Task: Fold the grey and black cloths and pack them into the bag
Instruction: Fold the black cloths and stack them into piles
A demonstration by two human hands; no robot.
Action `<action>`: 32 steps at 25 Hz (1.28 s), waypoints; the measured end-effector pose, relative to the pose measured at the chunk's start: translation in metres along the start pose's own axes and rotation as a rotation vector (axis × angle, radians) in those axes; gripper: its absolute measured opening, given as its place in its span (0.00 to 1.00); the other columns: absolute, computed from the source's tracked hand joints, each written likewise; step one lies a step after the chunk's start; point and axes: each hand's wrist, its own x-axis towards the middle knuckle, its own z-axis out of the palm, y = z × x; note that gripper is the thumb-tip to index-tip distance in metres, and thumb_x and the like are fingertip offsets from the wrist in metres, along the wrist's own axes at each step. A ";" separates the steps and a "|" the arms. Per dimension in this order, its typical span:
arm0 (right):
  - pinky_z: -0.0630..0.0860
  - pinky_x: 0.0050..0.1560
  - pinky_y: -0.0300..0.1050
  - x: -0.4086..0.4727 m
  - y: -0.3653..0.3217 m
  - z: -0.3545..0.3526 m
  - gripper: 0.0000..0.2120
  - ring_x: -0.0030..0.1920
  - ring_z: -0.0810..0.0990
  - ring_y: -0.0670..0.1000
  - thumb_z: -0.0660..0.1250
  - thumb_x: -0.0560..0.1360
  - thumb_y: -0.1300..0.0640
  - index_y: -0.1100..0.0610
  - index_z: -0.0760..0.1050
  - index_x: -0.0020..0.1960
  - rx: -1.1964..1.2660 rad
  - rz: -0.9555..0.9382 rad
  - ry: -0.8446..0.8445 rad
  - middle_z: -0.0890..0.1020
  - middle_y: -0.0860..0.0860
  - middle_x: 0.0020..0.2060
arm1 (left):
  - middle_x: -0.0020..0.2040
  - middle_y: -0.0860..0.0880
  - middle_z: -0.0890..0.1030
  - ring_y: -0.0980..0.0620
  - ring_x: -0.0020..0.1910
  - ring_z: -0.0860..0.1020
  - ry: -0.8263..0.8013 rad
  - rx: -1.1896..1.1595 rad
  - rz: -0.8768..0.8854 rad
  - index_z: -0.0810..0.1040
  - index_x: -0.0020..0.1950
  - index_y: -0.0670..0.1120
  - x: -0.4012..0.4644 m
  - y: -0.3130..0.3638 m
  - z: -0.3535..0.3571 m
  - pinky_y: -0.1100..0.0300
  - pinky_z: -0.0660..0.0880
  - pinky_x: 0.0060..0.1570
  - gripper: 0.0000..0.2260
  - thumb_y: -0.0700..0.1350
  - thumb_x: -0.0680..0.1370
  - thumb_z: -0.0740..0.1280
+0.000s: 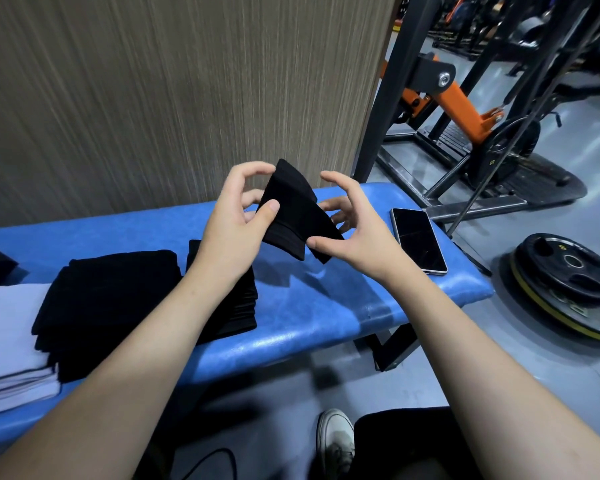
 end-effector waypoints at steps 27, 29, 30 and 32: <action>0.72 0.65 0.49 0.003 -0.009 0.023 0.26 0.61 0.77 0.48 0.75 0.67 0.63 0.55 0.71 0.62 -0.097 -0.273 0.170 0.78 0.44 0.56 | 0.48 0.59 0.83 0.60 0.51 0.80 -0.165 -0.065 -0.234 0.80 0.56 0.49 -0.005 0.000 0.008 0.59 0.76 0.52 0.11 0.55 0.79 0.67; 0.72 0.64 0.56 0.005 -0.007 0.028 0.23 0.60 0.77 0.50 0.75 0.68 0.59 0.53 0.72 0.61 -0.139 -0.279 0.137 0.79 0.44 0.56 | 0.43 0.56 0.84 0.59 0.45 0.82 -0.133 -0.117 -0.262 0.78 0.56 0.44 -0.006 0.000 0.008 0.64 0.75 0.45 0.08 0.47 0.80 0.68; 0.72 0.64 0.58 0.006 -0.006 0.030 0.22 0.61 0.77 0.51 0.75 0.68 0.58 0.53 0.73 0.60 -0.154 -0.293 0.121 0.79 0.45 0.56 | 0.43 0.53 0.85 0.57 0.44 0.83 -0.115 -0.125 -0.270 0.78 0.56 0.43 -0.006 0.000 0.008 0.64 0.75 0.44 0.07 0.44 0.80 0.68; 0.72 0.64 0.57 0.007 -0.003 0.032 0.20 0.62 0.76 0.51 0.76 0.68 0.57 0.55 0.76 0.58 -0.168 -0.341 0.094 0.78 0.48 0.57 | 0.46 0.47 0.86 0.51 0.47 0.84 -0.066 -0.133 -0.272 0.76 0.57 0.41 -0.005 -0.003 0.005 0.57 0.77 0.48 0.07 0.40 0.80 0.67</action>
